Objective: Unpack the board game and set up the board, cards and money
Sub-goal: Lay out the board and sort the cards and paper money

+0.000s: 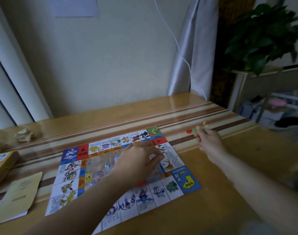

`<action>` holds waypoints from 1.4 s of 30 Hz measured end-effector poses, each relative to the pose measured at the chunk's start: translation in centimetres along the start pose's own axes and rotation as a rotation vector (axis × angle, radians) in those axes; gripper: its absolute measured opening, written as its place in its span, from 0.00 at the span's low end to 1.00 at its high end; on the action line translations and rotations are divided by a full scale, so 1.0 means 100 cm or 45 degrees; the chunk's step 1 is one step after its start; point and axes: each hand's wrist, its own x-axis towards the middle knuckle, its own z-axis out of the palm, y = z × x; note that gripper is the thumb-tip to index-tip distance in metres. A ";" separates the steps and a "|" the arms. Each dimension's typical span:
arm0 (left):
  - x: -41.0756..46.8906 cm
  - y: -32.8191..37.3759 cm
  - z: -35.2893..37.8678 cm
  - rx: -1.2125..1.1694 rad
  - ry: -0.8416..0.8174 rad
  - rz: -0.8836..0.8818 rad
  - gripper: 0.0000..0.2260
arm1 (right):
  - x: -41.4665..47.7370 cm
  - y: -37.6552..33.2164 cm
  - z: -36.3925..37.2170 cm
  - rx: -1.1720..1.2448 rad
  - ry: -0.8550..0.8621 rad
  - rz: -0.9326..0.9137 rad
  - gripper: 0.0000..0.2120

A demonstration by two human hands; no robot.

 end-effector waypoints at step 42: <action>-0.091 -0.064 -0.011 0.029 -0.292 -0.326 0.38 | -0.077 0.000 0.072 -1.083 -1.054 -0.387 0.37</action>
